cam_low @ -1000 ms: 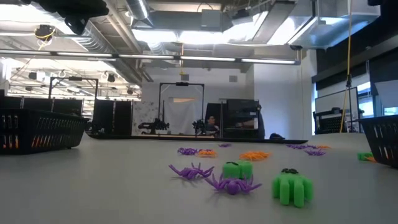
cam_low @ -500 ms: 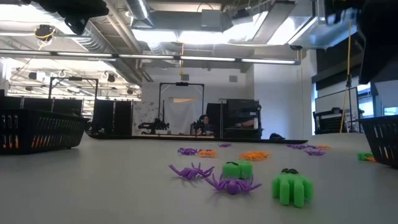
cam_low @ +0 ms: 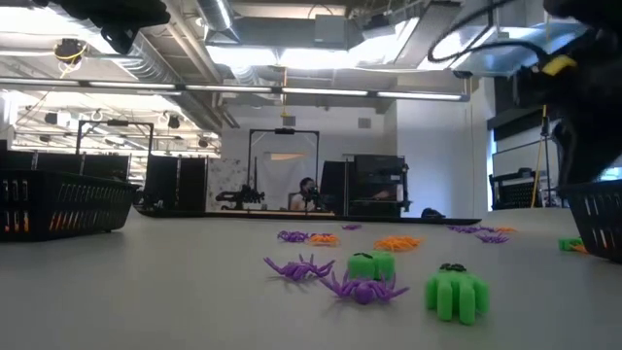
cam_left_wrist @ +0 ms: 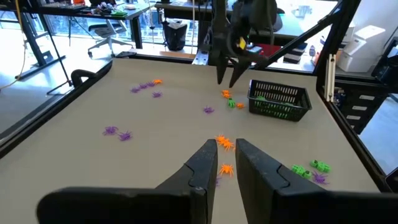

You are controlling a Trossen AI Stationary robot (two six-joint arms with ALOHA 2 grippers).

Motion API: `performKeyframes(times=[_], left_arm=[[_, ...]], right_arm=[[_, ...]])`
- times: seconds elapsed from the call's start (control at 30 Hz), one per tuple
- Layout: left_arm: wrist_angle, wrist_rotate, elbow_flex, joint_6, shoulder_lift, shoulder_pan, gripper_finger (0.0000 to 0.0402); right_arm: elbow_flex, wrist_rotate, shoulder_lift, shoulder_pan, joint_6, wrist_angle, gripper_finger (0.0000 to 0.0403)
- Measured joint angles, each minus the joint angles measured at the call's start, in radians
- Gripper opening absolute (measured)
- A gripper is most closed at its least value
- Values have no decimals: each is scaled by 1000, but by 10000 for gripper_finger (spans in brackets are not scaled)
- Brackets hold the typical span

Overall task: Sort Halloween decoration
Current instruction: Put the green skeleton toy into the bottom right black basket

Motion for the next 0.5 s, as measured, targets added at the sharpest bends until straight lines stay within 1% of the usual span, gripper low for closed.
performKeyframes(times=[0.13, 0.33, 0.5], left_arm=[[0, 0, 0, 0, 0, 0, 52], [0, 0, 0, 0, 0, 0, 52], [0, 0, 0, 0, 0, 0, 52]], right_arm=[[-26, -19, 49, 0, -45, 20, 163], [-27, -37, 121, 0, -118, 83, 163], [-27, -88, 166, 0, -168, 125, 163]])
